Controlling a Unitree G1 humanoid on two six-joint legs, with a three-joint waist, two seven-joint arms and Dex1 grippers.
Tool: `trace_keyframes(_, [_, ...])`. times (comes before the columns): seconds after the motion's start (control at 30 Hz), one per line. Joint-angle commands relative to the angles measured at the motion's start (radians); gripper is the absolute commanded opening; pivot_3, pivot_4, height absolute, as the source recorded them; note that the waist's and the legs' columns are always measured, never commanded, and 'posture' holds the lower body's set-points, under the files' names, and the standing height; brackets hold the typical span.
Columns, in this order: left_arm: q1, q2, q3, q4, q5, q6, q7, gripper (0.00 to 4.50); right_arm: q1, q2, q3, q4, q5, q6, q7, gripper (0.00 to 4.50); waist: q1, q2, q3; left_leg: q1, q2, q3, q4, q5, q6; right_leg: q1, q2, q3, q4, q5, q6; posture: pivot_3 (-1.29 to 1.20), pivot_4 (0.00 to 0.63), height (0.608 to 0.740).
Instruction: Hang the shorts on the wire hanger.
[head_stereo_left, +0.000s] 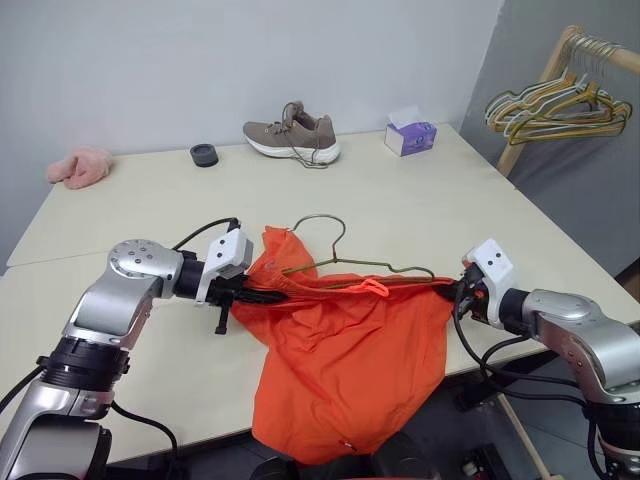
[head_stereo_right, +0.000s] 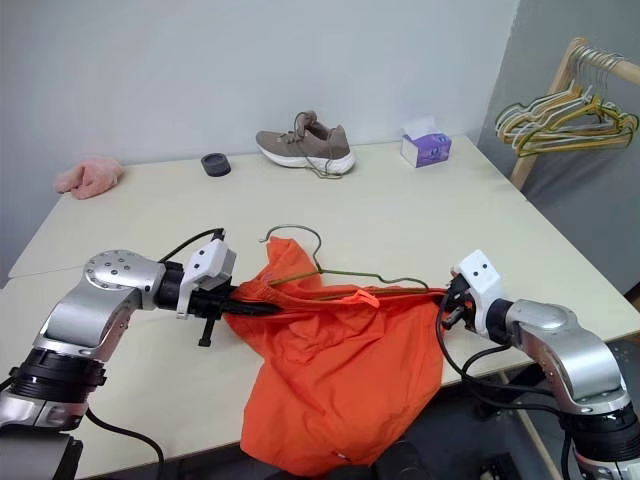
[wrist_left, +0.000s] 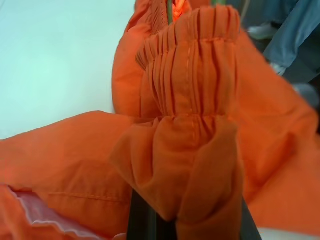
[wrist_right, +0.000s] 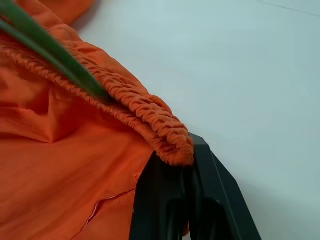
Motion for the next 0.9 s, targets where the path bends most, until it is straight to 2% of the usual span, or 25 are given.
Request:
trace_keyframes(0.03, [-0.017,0.041,0.012,0.051,0.055,-0.058,0.004,0.00,0.000,-0.040,-0.077,-0.015,-0.004,0.015,-0.025,0.02,0.000,0.000,0.000,0.000,0.000,0.000,0.000,0.000,0.000,0.000,0.000,0.000,0.000,0.000,0.000,-0.28,0.048,0.740])
trace_keyframes(0.3, [-0.032,0.028,-0.027,0.134,0.140,-0.169,0.045,0.00,-0.030,-0.098,-0.026,-0.059,-0.024,-0.019,-0.015,0.02,0.000,0.000,0.000,0.000,0.000,0.000,0.000,0.000,0.000,0.000,0.000,0.000,0.000,0.000,0.000,-0.29,0.049,0.740])
trace_keyframes(0.57, [-0.067,-0.045,-0.062,0.166,0.202,-0.220,0.122,0.00,-0.174,-0.156,0.171,-0.145,-0.100,-0.072,0.017,0.02,-0.003,0.000,0.000,0.000,0.000,0.000,0.000,0.000,0.000,-0.001,-0.001,0.000,0.000,0.000,0.000,-0.29,0.049,0.740])
trace_keyframes(0.73, [-0.076,-0.117,-0.086,0.150,0.220,-0.218,0.150,0.00,-0.296,-0.144,0.340,-0.200,-0.153,-0.095,0.083,0.02,-0.003,0.000,0.000,-0.001,0.000,0.000,0.000,0.000,0.000,-0.001,-0.005,0.000,0.000,0.000,0.000,-0.31,0.046,0.740])
trace_keyframes(0.87, [-0.071,-0.132,-0.089,0.148,0.232,-0.218,0.158,0.00,-0.316,-0.154,0.359,-0.228,-0.146,-0.091,0.132,0.02,-0.005,0.000,0.000,-0.002,0.000,-0.001,0.000,0.000,0.000,-0.002,-0.006,-0.001,0.000,0.000,0.000,-0.31,0.046,0.740])
trace_keyframes(0.9, [-0.071,-0.134,-0.088,0.148,0.233,-0.218,0.160,0.00,-0.315,-0.155,0.357,-0.230,-0.148,-0.090,0.135,0.26,-0.005,0.000,0.000,-0.002,0.000,-0.001,0.000,0.000,0.000,-0.002,-0.006,-0.002,0.000,0.002,-0.003,-0.31,0.046,0.740])
